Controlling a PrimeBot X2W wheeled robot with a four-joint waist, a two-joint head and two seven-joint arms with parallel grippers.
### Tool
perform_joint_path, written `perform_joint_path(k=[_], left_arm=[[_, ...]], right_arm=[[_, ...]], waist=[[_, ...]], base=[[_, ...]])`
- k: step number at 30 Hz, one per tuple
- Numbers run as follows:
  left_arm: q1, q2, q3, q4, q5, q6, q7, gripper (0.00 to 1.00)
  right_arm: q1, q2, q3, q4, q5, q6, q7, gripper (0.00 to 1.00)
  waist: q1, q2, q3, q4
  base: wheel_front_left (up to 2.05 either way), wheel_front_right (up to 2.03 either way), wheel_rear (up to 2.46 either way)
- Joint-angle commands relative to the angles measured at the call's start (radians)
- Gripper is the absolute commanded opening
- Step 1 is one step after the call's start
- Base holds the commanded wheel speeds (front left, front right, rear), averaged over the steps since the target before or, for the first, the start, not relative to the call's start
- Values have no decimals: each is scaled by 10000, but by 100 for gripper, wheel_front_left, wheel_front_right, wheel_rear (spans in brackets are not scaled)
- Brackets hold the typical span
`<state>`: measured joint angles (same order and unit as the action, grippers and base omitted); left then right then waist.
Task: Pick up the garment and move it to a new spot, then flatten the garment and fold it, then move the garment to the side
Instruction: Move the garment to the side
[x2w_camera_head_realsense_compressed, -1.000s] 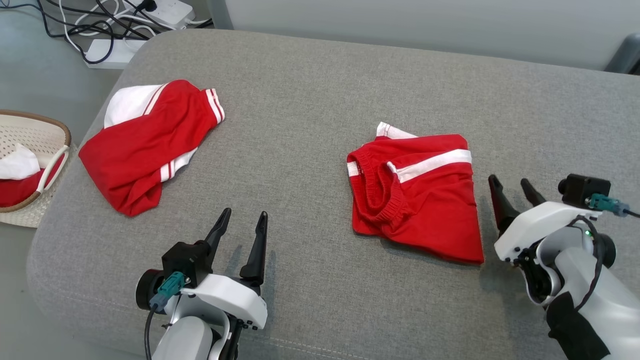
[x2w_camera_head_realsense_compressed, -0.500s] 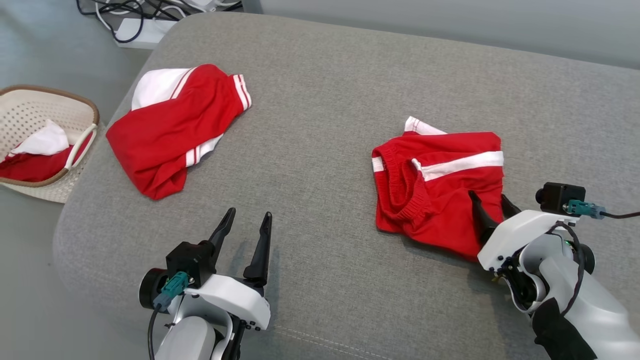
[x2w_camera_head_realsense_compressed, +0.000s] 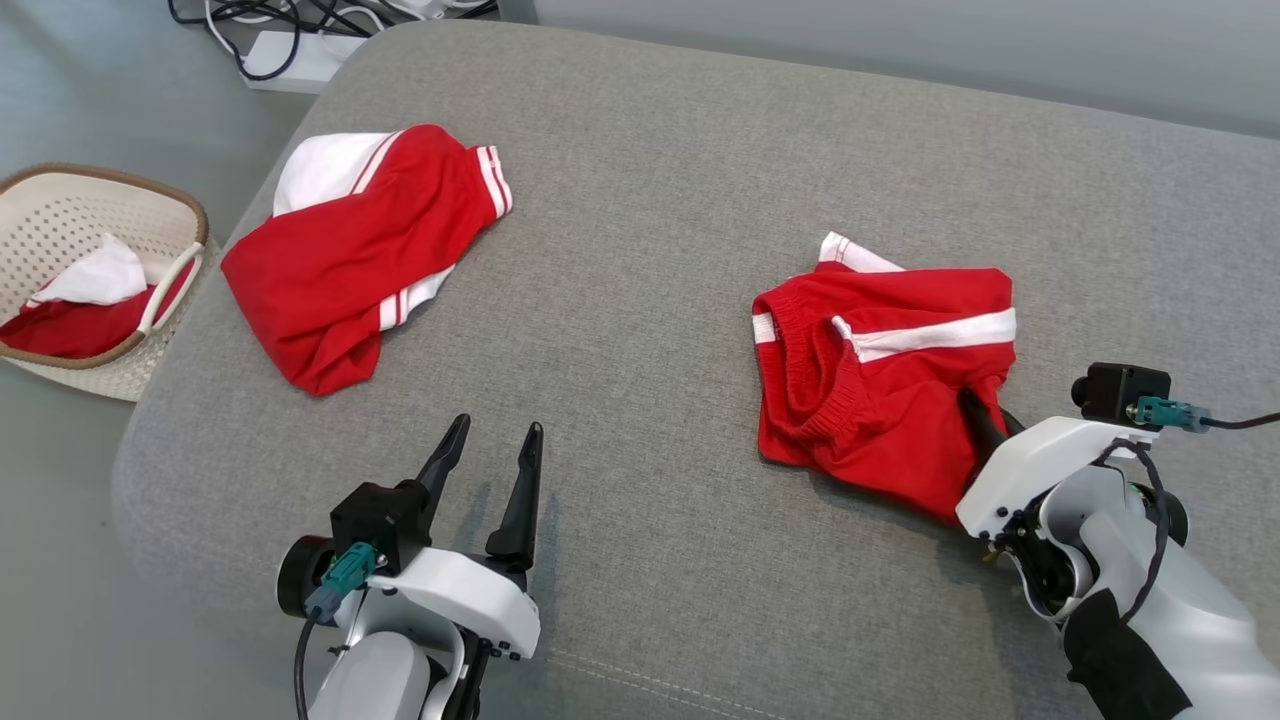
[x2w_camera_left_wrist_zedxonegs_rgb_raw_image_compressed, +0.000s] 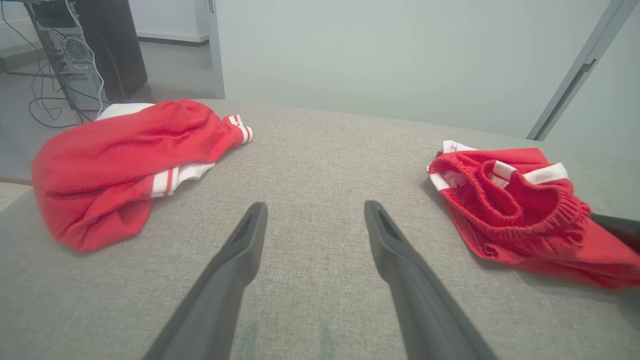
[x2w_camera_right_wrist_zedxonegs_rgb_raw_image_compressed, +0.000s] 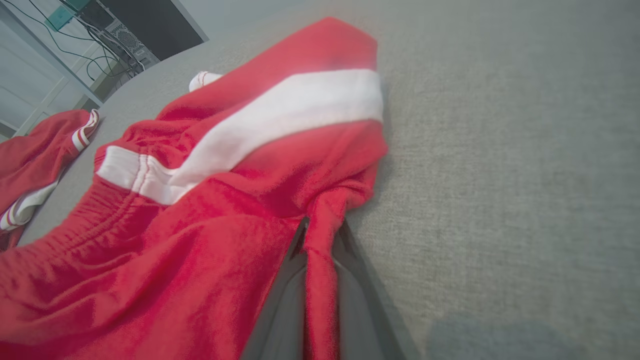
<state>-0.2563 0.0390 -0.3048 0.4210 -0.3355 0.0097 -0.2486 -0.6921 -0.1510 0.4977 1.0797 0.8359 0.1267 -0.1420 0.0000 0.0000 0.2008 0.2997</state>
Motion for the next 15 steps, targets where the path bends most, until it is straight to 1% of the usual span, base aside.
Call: perform_joint_path(k=[1,5,9,12,13,15], left_arm=[[-333,112,356,-250,13,23,-132,100],[-324,112,386,-199,59,9,-132,100],[-283,112,410,-149,155,-47,-132,100],[-252,112,430,-130,273,-114,-132,100],[-216,112,436,-101,341,-151,-132,100],[-180,112,448,-51,397,-188,-132,100]], right_arm=[[-3,84,116,-159,115,40,-261,0],[9,45,34,-306,252,40,-537,0],[241,-20,12,-486,433,40,-712,0],[528,-52,40,-573,564,40,-767,0],[764,-57,81,-617,643,40,-790,0],[989,-54,130,-658,705,40,-810,0]], waist=[[0,0,-27,-85],[0,0,-152,-273],[0,0,-433,-674],[0,0,-696,-1122],[0,0,-894,-1473],[0,0,-1070,-1881]], base=[[0,0,0],[0,0,0],[0,0,0],[0,0,0],[0,0,0],[0,0,0]])
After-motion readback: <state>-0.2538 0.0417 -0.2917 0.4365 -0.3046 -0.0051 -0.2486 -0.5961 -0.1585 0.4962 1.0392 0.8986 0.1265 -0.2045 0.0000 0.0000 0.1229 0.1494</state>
